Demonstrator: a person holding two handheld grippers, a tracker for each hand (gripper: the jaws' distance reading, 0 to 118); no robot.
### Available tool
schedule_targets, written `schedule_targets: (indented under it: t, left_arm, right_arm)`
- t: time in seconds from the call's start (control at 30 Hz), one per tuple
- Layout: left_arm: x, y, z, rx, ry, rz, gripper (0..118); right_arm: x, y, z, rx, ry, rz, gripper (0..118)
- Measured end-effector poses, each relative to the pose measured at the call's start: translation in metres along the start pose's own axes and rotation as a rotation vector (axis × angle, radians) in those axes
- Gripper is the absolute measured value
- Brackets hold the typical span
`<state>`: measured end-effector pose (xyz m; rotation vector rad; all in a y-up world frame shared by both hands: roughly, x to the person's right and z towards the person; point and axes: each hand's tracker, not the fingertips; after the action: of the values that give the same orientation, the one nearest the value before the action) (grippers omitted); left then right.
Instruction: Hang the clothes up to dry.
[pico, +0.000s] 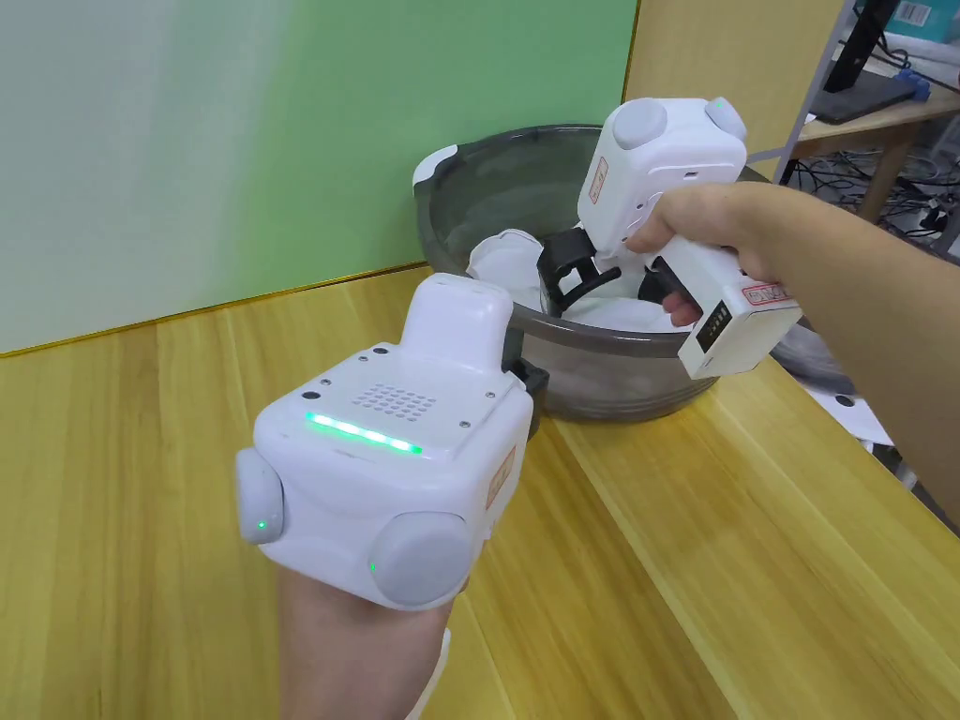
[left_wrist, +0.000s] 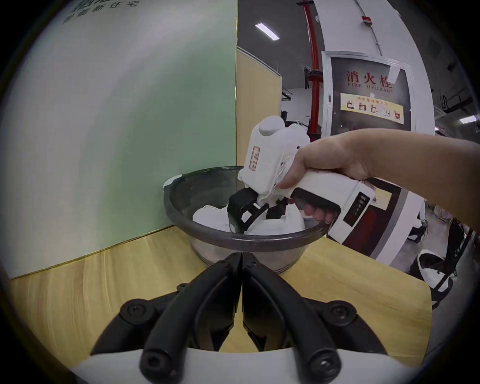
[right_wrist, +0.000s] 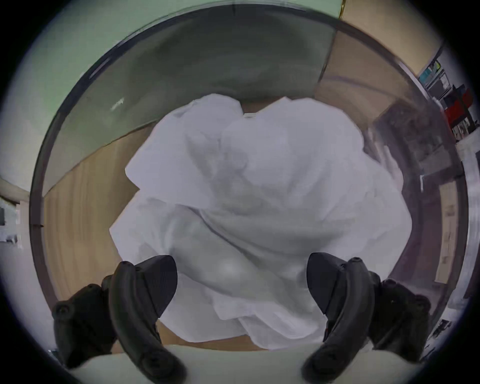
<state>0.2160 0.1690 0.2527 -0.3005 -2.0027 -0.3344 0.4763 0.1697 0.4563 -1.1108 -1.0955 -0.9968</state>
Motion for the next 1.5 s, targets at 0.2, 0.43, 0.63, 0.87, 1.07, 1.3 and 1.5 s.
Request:
schedule_targets:
  t: [0.2, 0.43, 0.63, 0.87, 1.07, 1.3, 1.5]
  left_arm:
    - [0.000, -0.004, 0.000, -0.012, 0.006, 0.005, 3]
    - [-0.004, -0.009, 0.005, -0.009, 0.007, 0.023, 3]
    - [-0.006, -0.008, 0.012, -0.004, 0.022, 0.031, 3]
    - [-0.008, -0.001, 0.031, 0.010, 0.043, 0.046, 3]
    - [-0.003, 0.010, 0.063, 0.035, 0.067, 0.055, 3]
    - [0.013, 0.036, 0.130, 0.119, 0.113, 0.050, 3]
    - [0.025, 0.062, 0.205, 0.215, 0.151, 0.028, 3]
  right_arm:
    - [-0.008, 0.001, -0.014, -0.135, -0.039, 0.061, 39]
    - [-0.005, -0.006, -0.006, -0.082, -0.045, 0.055, 35]
    - [-0.005, -0.012, 0.003, 0.040, -0.118, 0.060, 19]
    - [-0.005, -0.032, 0.033, 0.222, -0.104, 0.016, 16]
    - [-0.018, -0.079, 0.097, 0.448, 0.002, -0.049, 16]
    - [-0.064, -0.166, 0.203, 0.803, 0.016, -0.008, 16]
    - [-0.106, -0.240, 0.286, 1.004, 0.078, 0.056, 16]
